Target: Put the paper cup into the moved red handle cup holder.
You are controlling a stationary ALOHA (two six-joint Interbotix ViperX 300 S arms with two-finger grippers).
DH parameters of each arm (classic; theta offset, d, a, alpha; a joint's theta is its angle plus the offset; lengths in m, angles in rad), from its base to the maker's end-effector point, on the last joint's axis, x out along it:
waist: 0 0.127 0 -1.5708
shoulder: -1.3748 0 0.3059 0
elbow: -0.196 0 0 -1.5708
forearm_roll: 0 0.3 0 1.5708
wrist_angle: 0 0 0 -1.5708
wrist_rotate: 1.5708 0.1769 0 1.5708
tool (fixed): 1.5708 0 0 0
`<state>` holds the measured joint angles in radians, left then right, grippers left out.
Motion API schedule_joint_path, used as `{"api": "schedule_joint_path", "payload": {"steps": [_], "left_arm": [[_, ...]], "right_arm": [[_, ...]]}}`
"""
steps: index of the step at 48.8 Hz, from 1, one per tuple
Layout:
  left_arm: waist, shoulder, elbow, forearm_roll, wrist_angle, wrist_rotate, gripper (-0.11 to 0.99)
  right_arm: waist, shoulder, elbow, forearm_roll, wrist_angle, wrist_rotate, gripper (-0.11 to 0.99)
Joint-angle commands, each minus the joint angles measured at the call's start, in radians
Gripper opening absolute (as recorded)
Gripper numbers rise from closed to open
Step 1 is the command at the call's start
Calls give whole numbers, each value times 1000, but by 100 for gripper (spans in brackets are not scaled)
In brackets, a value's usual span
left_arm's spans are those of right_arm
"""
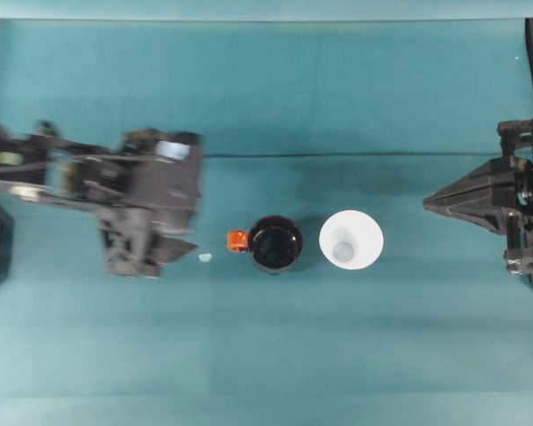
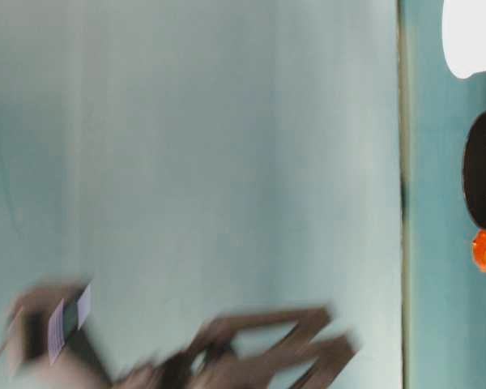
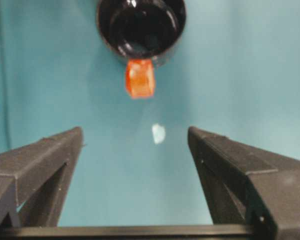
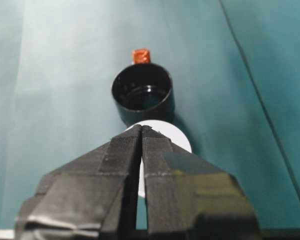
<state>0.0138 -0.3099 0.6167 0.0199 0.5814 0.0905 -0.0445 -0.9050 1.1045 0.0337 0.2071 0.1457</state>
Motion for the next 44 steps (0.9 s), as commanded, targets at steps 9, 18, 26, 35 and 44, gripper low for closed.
{"api": "schedule_joint_path", "payload": {"steps": [9,18,26,35,44], "left_arm": [[-25,-137,98,2,-110,-11,94],[-26,-147,106,2,-110,-12,94],[-26,-149,107,2,-114,-15,94],[-26,-150,112,2,-110,-31,94],[-26,-155,118,3,-110,-34,94]], "right_arm": [[-2,40,-31,2,34,9,-8],[-18,147,-112,2,158,35,-6],[-35,287,-225,3,295,69,2],[-69,416,-316,3,380,130,40],[-71,499,-371,0,394,129,91]]}}
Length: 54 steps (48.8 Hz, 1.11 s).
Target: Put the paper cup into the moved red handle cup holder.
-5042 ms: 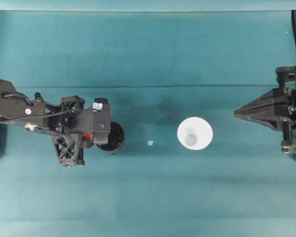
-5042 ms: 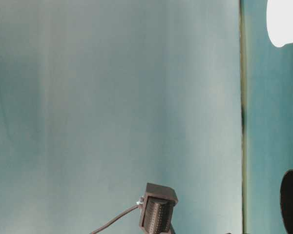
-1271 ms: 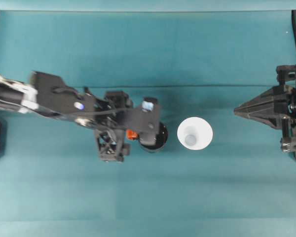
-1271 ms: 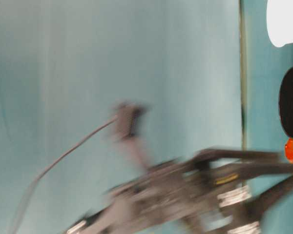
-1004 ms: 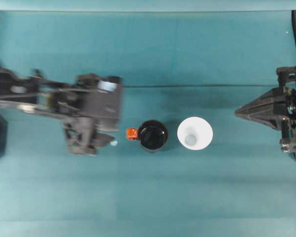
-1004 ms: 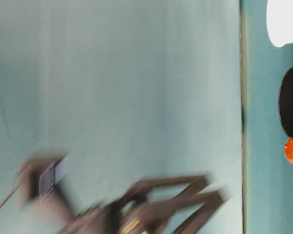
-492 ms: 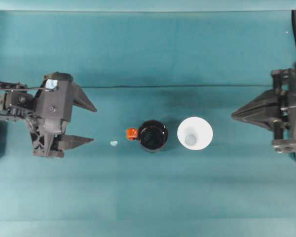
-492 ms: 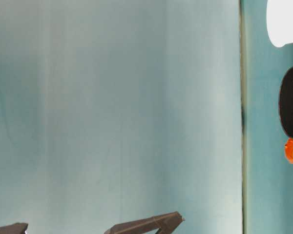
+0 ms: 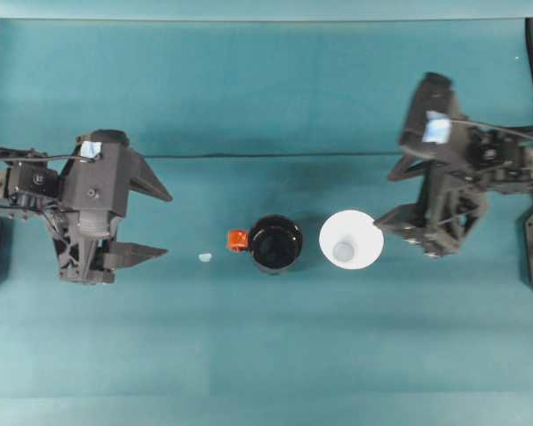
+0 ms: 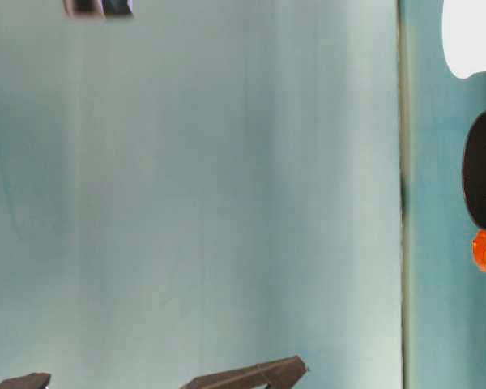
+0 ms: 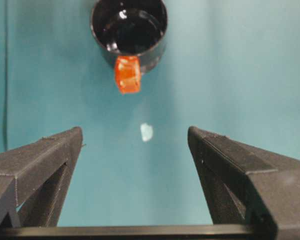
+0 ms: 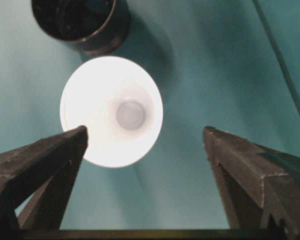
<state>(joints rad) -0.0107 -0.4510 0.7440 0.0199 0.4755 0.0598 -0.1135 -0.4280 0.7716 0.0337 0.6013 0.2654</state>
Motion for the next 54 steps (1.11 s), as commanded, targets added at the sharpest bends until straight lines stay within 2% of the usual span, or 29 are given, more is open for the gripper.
{"api": "schedule_joint_path", "payload": {"steps": [1,3,18,54], "left_arm": [[-2,-15,-8,2,-5,-3,94],[-2,-17,-6,2,-5,-3,94],[0,-18,2,2,-5,-5,94],[2,-11,11,2,-9,-5,94]], "right_arm": [[-2,28,-41,0,0,9,94],[-3,41,-48,0,0,9,98],[-3,147,-66,0,34,6,97],[0,367,-107,0,18,3,97]]}}
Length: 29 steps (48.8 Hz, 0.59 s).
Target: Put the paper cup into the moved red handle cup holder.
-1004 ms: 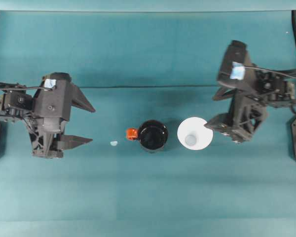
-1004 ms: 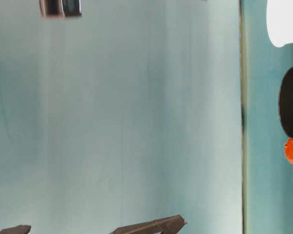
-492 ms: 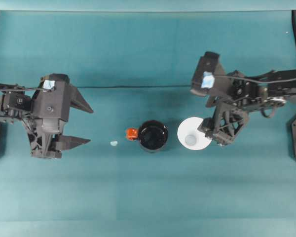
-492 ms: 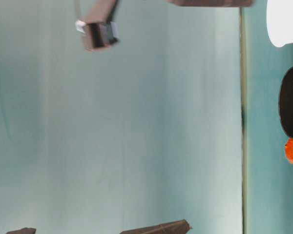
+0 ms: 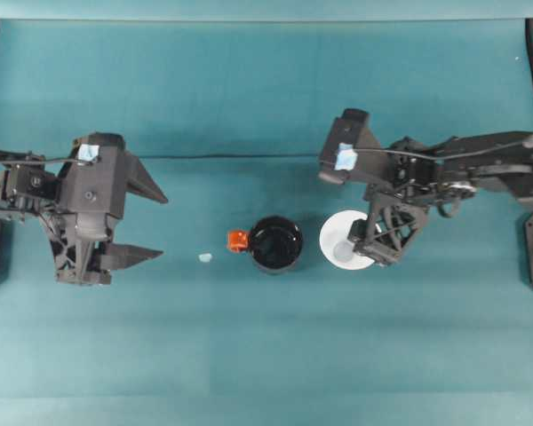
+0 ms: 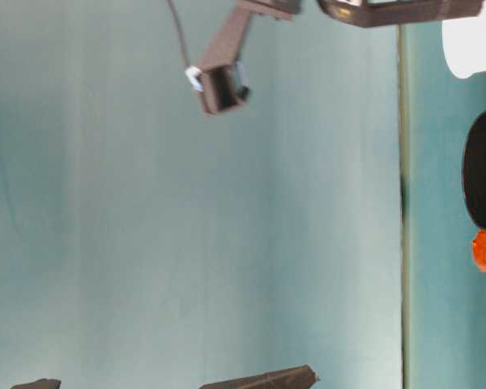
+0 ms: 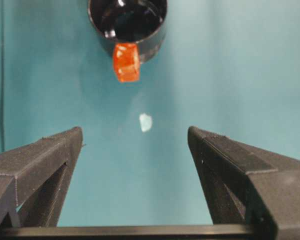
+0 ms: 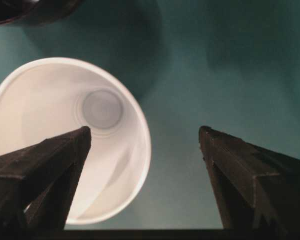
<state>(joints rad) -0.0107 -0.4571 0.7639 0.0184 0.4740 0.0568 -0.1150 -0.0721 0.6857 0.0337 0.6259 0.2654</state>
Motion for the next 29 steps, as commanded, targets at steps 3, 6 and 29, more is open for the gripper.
{"api": "schedule_joint_path", "payload": {"steps": [3,6,29], "left_arm": [[2,-5,-9,3,-9,-2,94],[2,-5,-9,3,-8,-2,94],[2,-3,-8,3,-9,-2,94]], "right_arm": [[2,21,-28,0,-6,3,97],[2,35,-38,0,-6,3,96],[2,80,-52,0,0,8,94]]}}
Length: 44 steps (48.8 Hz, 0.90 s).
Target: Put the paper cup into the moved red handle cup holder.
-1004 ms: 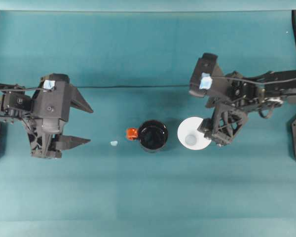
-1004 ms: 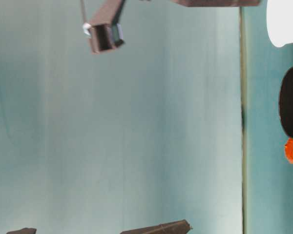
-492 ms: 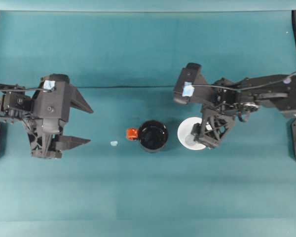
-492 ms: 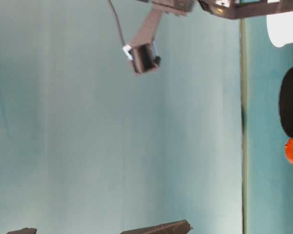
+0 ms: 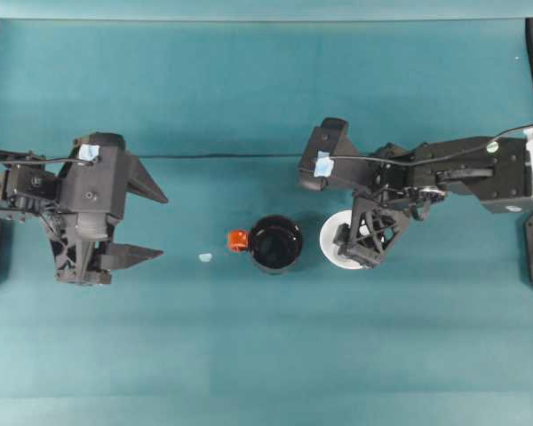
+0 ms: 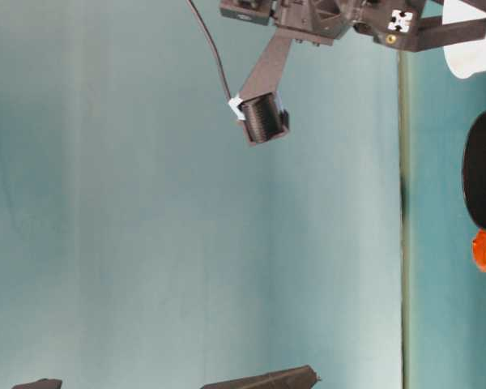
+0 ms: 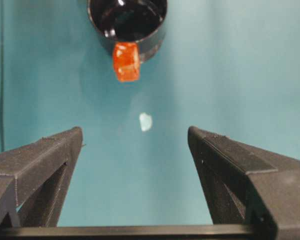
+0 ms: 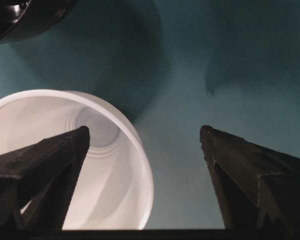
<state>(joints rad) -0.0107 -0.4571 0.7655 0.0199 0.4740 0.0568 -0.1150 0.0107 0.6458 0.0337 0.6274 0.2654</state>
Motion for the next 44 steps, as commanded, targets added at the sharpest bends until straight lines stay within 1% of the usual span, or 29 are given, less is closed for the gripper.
{"api": "schedule_joint_path", "payload": {"steps": [1,4,6,9,15,17,19,20,22,24,27,31,35,37,44], "left_arm": [[2,-3,-9,2,-9,-2,94],[2,-3,-9,2,-9,-2,94],[2,-3,-9,2,-9,-2,94],[2,-3,-9,2,-8,-2,94],[3,-3,-6,2,-9,-2,94],[3,-3,-5,2,-8,-2,94],[3,-3,-5,3,-9,-2,94],[2,-3,-5,2,-9,-2,94],[2,-3,-5,3,-9,-2,94],[3,-3,-5,2,-9,-2,94],[3,-3,-5,2,-9,-2,94],[3,-3,-5,3,-9,-2,94],[3,-3,-5,2,-9,-2,94],[3,-3,-5,2,-9,-2,94],[3,-3,-5,2,-9,-3,94]], "right_arm": [[2,-3,-12,2,-2,8,94],[2,-3,-15,5,8,8,91],[2,-3,-17,8,17,9,86],[3,0,-21,11,32,11,72],[8,3,-28,11,41,9,36],[6,3,-29,11,41,9,23],[6,3,-31,11,40,9,14],[6,5,-31,11,40,9,10],[8,6,-34,11,40,9,3],[8,6,-34,11,40,9,-2],[8,8,-35,11,40,9,-7],[8,8,-38,11,40,8,-10],[8,8,-41,12,40,9,-11],[9,8,-41,11,40,9,-11],[9,2,-52,12,64,9,-11]]}}
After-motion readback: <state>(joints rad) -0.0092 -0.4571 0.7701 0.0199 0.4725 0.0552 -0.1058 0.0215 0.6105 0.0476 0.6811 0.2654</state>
